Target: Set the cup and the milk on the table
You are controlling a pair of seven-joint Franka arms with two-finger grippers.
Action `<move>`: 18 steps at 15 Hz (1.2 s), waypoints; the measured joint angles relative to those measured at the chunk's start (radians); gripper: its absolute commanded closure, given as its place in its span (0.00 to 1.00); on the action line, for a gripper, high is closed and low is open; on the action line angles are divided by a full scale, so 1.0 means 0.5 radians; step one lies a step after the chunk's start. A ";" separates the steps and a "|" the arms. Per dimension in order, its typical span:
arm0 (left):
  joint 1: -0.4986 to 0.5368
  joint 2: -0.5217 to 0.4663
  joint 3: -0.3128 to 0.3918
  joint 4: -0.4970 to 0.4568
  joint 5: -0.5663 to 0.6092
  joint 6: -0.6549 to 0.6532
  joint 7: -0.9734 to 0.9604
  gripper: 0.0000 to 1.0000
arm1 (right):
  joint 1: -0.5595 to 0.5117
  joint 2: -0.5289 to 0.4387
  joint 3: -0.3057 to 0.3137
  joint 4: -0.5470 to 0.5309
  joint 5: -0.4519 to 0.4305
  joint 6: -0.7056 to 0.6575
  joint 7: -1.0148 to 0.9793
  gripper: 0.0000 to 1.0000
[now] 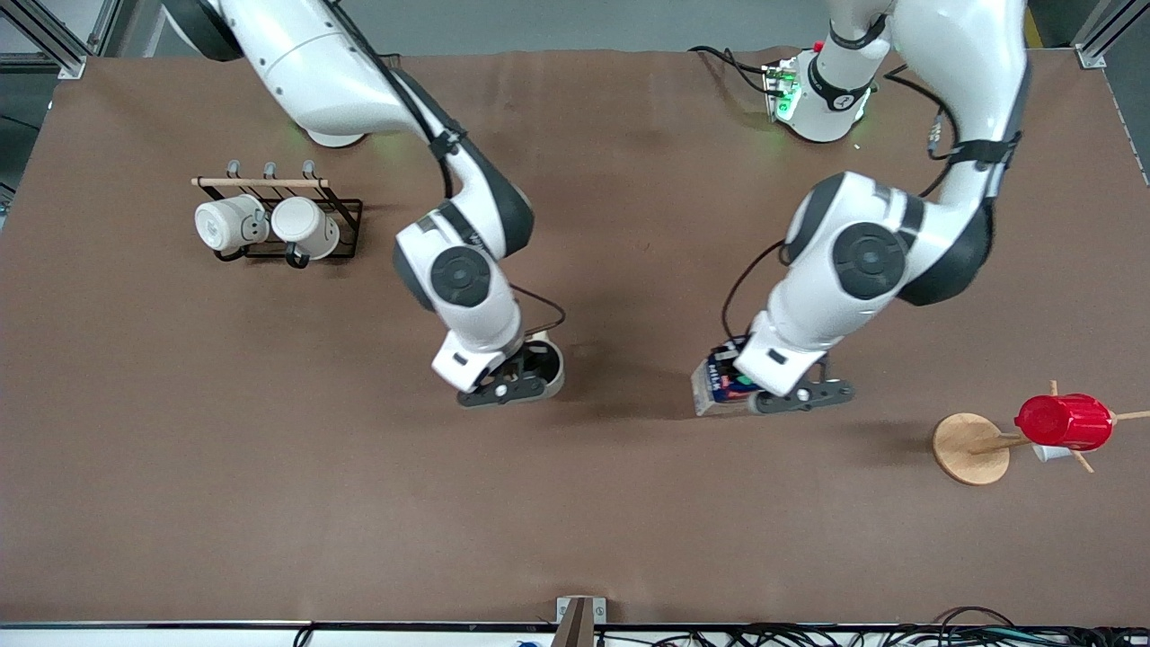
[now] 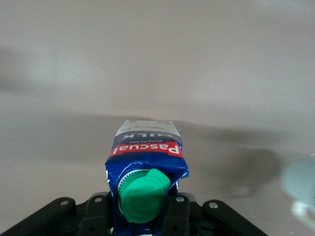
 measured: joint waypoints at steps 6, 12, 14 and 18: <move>-0.199 0.174 -0.001 0.126 0.000 0.005 -0.123 0.68 | 0.125 0.122 -0.004 0.003 -0.072 0.196 0.198 0.86; -0.290 0.204 -0.001 0.137 0.000 0.052 -0.149 0.65 | 0.141 0.134 -0.005 0.019 -0.089 0.212 0.209 0.00; -0.307 0.231 -0.001 0.138 0.000 0.110 -0.149 0.64 | 0.141 0.123 -0.008 0.046 -0.106 0.174 0.213 0.00; -0.323 0.271 -0.001 0.153 0.000 0.185 -0.149 0.00 | 0.064 -0.085 -0.037 0.083 -0.110 -0.201 0.221 0.00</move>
